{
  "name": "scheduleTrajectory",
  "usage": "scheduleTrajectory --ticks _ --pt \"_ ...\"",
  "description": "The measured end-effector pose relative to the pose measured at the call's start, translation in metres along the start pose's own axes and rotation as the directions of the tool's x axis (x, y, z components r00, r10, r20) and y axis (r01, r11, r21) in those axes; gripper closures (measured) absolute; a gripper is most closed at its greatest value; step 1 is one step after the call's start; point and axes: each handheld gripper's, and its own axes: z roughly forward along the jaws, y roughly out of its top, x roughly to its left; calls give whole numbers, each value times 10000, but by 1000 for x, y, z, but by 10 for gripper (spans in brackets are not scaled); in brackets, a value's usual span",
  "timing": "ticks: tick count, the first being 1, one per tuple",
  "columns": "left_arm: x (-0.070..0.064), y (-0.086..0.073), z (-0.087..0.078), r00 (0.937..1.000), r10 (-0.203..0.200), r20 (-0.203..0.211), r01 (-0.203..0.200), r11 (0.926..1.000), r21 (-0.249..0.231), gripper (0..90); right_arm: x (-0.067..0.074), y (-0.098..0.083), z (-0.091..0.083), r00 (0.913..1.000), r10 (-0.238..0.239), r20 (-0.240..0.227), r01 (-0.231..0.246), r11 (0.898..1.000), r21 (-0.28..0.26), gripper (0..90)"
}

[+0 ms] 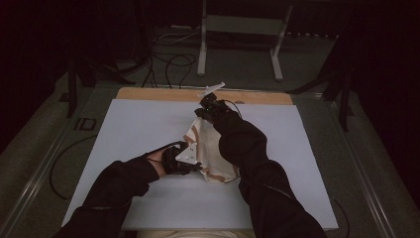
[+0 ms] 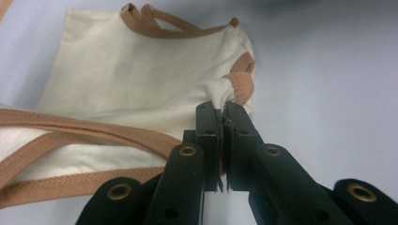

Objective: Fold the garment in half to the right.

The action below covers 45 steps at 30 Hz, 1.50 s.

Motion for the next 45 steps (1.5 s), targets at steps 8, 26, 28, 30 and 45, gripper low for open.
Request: scheduleTrajectory --ticks 8,26,28,30,45 --pt "1 12 6 9996 232 154 -232 9997 2 866 -10 -10 -17 9998 109 159 -107 9999 -96 884" --pt "4 30 20 9975 393 594 -396 9992 41 866 -27 -36 -44 9977 472 484 -460 9986 -260 883" --pt "5 31 22 9968 442 667 -448 9990 78 866 -28 -40 -45 9976 488 490 -475 9985 -283 883" --pt "5 32 24 9969 406 671 -410 9991 53 866 -30 -45 -46 9971 573 498 -558 9980 -312 883" --pt "3 42 49 9931 416 1101 -436 9989 155 865 -44 -75 -49 9937 971 569 -953 9949 -330 883"
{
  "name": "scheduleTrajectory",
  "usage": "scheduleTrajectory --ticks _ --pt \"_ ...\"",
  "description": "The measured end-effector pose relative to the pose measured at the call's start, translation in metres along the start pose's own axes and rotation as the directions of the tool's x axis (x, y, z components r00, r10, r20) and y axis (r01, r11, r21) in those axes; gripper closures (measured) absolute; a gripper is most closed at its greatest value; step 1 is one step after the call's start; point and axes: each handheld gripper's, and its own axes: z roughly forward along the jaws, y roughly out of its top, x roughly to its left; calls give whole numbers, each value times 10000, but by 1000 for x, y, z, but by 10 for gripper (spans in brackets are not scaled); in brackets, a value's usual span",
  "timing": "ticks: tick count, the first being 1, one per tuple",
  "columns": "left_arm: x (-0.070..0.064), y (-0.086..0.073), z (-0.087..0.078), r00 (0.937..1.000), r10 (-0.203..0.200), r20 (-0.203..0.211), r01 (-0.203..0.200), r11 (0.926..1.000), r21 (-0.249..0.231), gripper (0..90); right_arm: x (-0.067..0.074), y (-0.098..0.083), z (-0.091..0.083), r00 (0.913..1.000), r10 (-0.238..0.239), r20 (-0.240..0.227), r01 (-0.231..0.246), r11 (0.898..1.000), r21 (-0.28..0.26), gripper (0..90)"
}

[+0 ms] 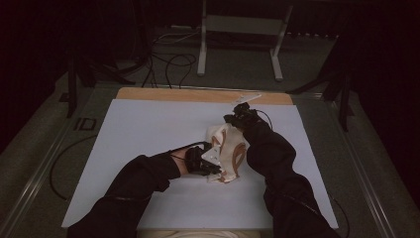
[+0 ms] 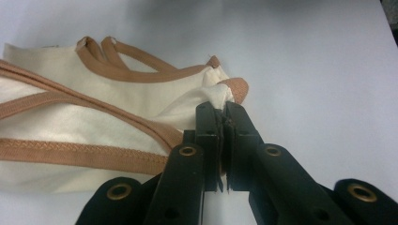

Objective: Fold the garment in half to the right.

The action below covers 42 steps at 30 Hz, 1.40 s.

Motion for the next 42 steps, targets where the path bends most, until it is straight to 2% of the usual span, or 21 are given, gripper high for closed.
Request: scheduleTrajectory --ticks 19,42 --pt "2 7 19 9994 48 347 -57 9997 250 864 -10 -19 2 9998 198 80 -199 9998 46 882" --pt "5 9 31 9980 -135 616 120 9996 247 863 -23 -43 9 9984 562 43 -562 9984 96 881"
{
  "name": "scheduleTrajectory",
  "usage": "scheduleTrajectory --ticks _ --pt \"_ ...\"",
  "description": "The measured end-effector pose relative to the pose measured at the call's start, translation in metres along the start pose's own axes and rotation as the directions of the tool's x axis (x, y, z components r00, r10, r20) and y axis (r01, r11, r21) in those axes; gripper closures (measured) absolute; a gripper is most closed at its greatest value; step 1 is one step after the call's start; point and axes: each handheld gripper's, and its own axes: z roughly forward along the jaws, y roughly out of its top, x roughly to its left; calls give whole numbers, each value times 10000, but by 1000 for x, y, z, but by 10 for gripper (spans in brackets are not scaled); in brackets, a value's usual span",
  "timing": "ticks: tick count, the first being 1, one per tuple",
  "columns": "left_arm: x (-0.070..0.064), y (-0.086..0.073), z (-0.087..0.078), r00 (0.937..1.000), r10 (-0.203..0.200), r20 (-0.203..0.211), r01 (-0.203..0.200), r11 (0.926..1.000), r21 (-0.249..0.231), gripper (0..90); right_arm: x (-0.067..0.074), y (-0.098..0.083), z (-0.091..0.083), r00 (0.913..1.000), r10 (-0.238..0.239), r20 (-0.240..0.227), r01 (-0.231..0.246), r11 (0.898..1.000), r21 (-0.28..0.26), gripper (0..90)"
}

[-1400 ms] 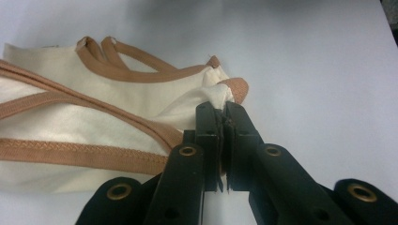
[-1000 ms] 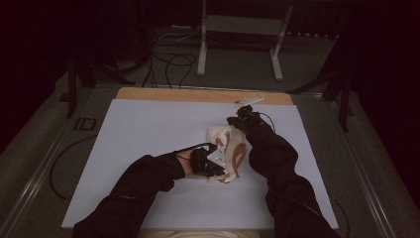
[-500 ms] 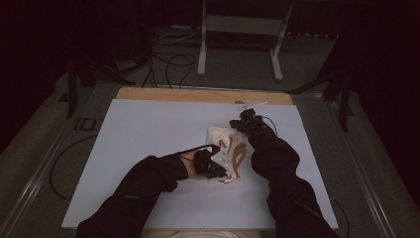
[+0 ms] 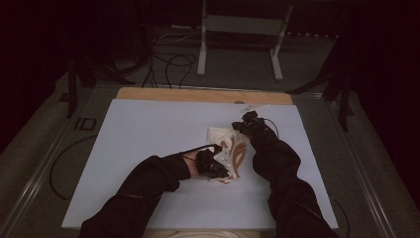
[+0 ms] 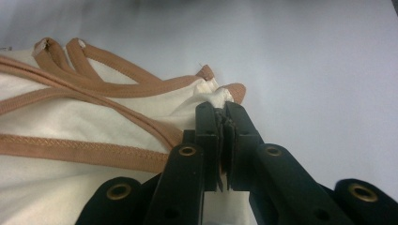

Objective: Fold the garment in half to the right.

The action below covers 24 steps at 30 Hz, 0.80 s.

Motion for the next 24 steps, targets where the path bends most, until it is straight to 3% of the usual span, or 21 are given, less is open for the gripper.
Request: scheduleTrajectory --ticks 6,17,22,23,24 --pt "1 2 3 9999 -77 66 76 10000 17 861 -4 -8 8 9998 -137 134 135 9998 166 881" --pt "3 0 12 9993 -323 204 324 9995 -37 842 -10 -18 15 9998 158 128 -161 9996 229 879" --pt "2 0 16 9986 -389 354 395 9991 -157 748 -11 -23 17 9993 376 54 -378 9990 220 848" --pt "2 0 16 9988 -385 302 391 9990 -194 748 -12 -24 17 9989 468 54 -469 9986 233 829" --pt "0 1 14 9990 -373 233 380 9988 -295 685 -13 -26 16 9982 591 51 -592 9981 159 760"
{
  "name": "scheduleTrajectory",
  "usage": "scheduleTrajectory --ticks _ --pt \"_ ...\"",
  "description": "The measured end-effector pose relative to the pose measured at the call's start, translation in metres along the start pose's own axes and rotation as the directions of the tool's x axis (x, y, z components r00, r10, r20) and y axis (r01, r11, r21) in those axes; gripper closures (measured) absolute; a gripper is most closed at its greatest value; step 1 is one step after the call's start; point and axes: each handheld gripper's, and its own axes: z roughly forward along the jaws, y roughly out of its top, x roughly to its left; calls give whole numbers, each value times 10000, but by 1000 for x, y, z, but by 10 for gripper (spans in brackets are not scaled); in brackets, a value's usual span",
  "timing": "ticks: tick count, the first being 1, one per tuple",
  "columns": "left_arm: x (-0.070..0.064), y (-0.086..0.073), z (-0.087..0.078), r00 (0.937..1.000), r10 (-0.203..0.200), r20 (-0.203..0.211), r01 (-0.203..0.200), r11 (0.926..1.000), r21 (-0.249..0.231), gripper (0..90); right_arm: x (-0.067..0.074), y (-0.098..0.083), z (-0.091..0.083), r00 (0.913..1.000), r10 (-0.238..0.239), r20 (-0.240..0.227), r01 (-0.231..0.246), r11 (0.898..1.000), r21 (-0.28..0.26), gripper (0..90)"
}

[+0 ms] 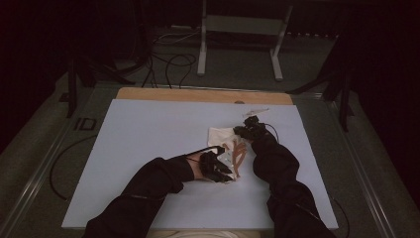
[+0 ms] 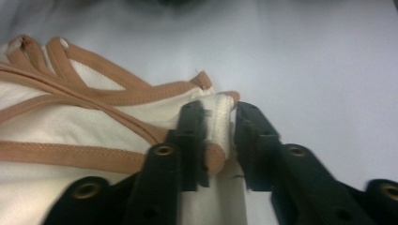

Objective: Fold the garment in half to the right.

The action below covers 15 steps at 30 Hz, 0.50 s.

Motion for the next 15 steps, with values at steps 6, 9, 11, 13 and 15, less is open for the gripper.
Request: scheduleTrajectory --ticks 6,9,11,13,15 --pt "-2 1 -12 9992 -259 -315 243 9985 -485 469 -2 3 -7 9997 161 -169 -159 9998 82 564" --pt "-1 1 -20 9968 -555 -570 517 9965 -658 374 -1 7 -12 9996 182 -223 -180 9998 94 513" --pt "-1 1 -23 9964 -595 -604 550 9957 -740 318 0 10 -16 9995 175 -275 -174 9998 67 489" --pt "-1 1 -31 9946 -776 -685 709 9929 -951 276 3 14 -22 9996 163 -250 -165 9998 -66 478" --pt "-1 1 -34 9941 -867 -654 794 9912 -1061 212 4 16 -24 9995 123 -282 -125 9999 -87 478"
